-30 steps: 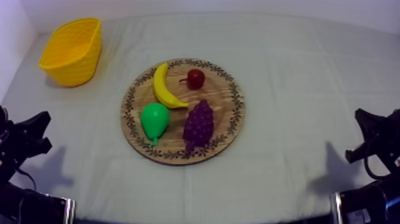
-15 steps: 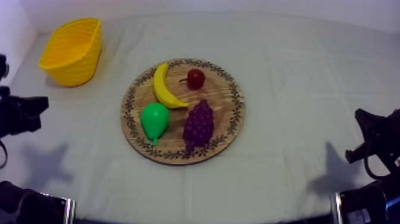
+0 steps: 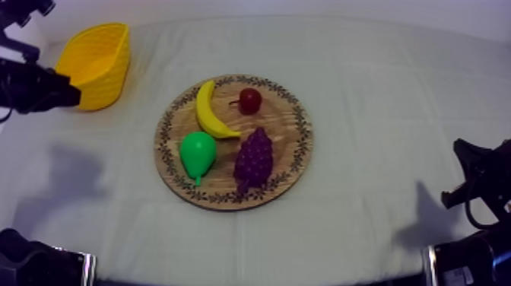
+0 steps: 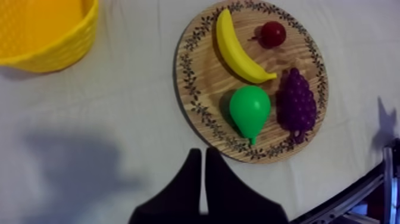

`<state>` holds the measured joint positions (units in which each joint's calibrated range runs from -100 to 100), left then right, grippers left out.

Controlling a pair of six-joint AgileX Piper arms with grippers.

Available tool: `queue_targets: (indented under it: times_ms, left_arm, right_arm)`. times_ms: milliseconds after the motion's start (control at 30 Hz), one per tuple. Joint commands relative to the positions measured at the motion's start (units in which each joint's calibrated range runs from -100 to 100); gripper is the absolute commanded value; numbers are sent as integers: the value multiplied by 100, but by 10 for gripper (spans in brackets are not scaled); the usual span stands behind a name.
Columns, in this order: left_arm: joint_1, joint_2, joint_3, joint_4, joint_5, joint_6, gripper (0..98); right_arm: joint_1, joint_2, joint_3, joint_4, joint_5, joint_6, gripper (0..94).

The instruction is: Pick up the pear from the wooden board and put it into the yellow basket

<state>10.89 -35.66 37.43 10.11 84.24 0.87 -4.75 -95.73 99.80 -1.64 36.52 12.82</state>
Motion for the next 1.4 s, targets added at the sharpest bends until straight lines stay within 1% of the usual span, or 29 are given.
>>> queue_targets:
  times_ms: [0,167,367,600,800,933,1033,1200,1300,1367]
  left_arm:
    - [157,611,-476,-45,204,274,0]
    - [398,1051,-730,-135,355,538,0]
    - [685,1386,-887,-238,382,761,0]
    - [1255,1921,-1217,-395,383,1216,0]
    - [1777,2420,-1662,-404,350,1542,0]
    - [2022,2640,-1905,-404,340,1721,0]
    - [2104,2728,-1997,-418,343,1936,0]
    - [2068,2791,-1965,-442,422,2287,0]
    - [2035,2817,-1932,-502,482,2451,2]
    - [2024,2837,-1922,-558,507,2604,31]
  right_arm:
    - [0,-3,-2,1,2,0,2]
    - [0,-3,-2,1,2,0,2]
    - [0,-3,-2,1,2,0,2]
    - [0,-3,-2,1,2,0,2]
    - [0,-3,-2,1,2,0,2]
    - [0,-3,-2,1,2,0,2]
    - [0,-3,-2,1,2,0,2]
    - [0,-3,-2,1,2,0,2]
    - [0,-3,-2,1,2,0,2]
    - [0,-3,-2,1,2,0,2]
